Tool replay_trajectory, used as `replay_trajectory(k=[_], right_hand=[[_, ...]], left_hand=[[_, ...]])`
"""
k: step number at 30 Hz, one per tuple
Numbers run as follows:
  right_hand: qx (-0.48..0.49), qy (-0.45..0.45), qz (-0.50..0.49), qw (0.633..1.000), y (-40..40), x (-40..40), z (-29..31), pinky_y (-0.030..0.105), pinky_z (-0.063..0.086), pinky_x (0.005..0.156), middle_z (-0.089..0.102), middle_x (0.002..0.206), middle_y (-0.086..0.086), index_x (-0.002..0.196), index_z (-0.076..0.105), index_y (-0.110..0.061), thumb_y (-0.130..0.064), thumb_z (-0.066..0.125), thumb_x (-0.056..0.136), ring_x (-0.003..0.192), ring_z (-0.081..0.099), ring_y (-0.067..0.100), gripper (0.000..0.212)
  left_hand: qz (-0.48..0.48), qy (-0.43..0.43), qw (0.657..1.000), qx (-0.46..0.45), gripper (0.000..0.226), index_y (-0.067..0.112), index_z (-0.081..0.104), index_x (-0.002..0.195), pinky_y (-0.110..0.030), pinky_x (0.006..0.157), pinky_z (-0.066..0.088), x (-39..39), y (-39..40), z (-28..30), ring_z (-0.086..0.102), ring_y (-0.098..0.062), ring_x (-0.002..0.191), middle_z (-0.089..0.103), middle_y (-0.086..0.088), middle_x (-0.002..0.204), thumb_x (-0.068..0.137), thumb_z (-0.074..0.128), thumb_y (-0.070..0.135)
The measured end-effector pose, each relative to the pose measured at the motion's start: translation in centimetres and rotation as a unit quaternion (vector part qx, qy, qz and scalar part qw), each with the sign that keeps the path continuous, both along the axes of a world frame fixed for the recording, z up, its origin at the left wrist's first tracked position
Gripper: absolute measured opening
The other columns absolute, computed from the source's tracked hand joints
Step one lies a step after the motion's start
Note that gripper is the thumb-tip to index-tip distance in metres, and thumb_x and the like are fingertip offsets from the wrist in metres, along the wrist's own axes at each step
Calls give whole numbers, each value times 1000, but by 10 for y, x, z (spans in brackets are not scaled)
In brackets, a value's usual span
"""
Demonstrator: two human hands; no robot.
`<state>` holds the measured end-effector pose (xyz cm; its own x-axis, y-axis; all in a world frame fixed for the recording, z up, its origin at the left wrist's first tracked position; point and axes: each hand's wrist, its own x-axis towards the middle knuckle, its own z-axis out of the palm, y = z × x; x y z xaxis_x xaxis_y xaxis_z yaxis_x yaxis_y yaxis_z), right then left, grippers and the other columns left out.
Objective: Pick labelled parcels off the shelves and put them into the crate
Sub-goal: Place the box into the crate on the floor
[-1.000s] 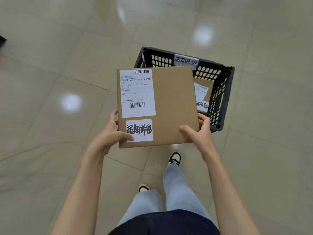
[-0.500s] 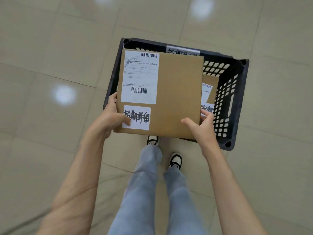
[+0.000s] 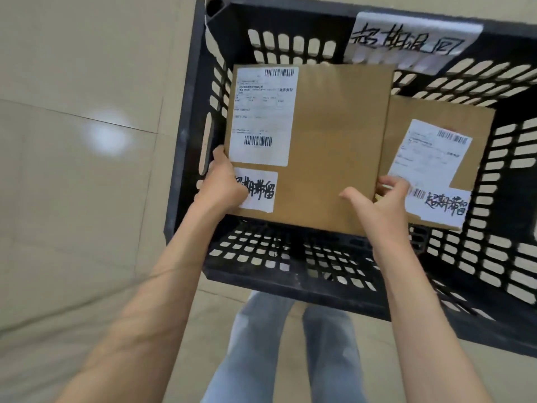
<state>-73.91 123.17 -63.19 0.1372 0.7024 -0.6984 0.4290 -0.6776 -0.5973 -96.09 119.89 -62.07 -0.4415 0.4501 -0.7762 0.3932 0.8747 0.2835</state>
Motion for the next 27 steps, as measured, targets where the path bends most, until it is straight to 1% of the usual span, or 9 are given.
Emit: replay_trajectory(k=[4, 6, 10, 13, 15, 18, 21, 24, 27], right_hand=[[5, -12, -8, 1000, -2, -1, 2, 18, 33, 70, 46, 113, -3, 110, 28, -30, -30, 70, 74, 101, 48, 15, 55], [-11, -2, -19, 1000, -6, -1, 2, 22, 34, 77, 48, 115, -4, 111, 29, -30, -29, 70, 74, 102, 50, 14, 55], [-55, 32, -49, 997, -11, -3, -3, 27, 31, 87, 45, 111, -14, 115, 27, -34, -26, 70, 76, 97, 47, 1, 58], [-71, 53, -56, 994, -11, -8, -10, 26, 29, 88, 44, 110, -17, 117, 26, -35, -25, 69, 77, 98, 46, 0, 59], [-79, 65, -60, 993, -14, -10, -13, 24, 29, 86, 40, 101, -30, 118, 25, -38, -25, 68, 78, 91, 44, -12, 61], [-85, 68, -44, 993, -14, -10, -13, 24, 30, 87, 37, 98, -34, 125, 21, -41, -25, 67, 79, 89, 44, -12, 67], [-76, 70, -42, 994, -8, -13, -9, 26, 32, 92, 46, 121, -18, 139, 19, -35, -27, 67, 79, 109, 47, 7, 77], [-20, 53, -22, 998, -5, -14, 3, 29, 25, 103, 23, 152, -8, 145, 12, -35, -26, 68, 77, 136, 28, 12, 89], [27, 70, 0, 997, -4, -12, 21, 28, 21, 105, 15, 155, -11, 146, 10, -37, -25, 68, 77, 140, 20, 9, 91]], left_hand=[[-17, 32, 999, 12, 74, 16, 19, 141, -36, 90, 43, 8, 4, 2, 49, -28, 115, 46, -11, 127, 80, 55, -5], [-35, 57, 998, 13, 75, 14, 19, 142, -43, 95, 46, 13, 4, 9, 48, -31, 116, 41, -15, 129, 80, 56, -6], [-114, 132, 985, 19, 76, 12, 19, 142, -40, 92, 47, 29, -3, 20, 45, -34, 115, 25, -20, 138, 79, 55, -10], [-172, 161, 972, -24, 85, 13, 8, 146, -41, 99, 40, 42, -6, 15, 29, -37, 131, 11, -20, 148, 79, 56, -9], [-183, 172, 967, -43, 91, 16, 2, 147, -41, 101, 38, 47, -7, 12, 19, -37, 137, 5, -17, 152, 79, 58, -7], [-186, 189, 964, -24, 90, 18, 4, 148, -40, 101, 37, 48, -7, 10, 19, -34, 138, 7, -16, 152, 80, 59, -4], [-184, 186, 965, 8, 89, 20, 8, 147, -39, 101, 38, 43, -9, 12, 20, -31, 138, 12, -17, 152, 79, 59, -5], [-153, 162, 973, 54, 87, 22, 12, 148, -42, 104, 39, 39, -9, 21, 22, -29, 138, 18, -14, 151, 81, 62, -2], [-102, 118, 981, 113, 87, 23, 15, 148, -38, 101, 39, 35, -9, 39, 34, -24, 132, 26, -9, 148, 80, 68, 7]])
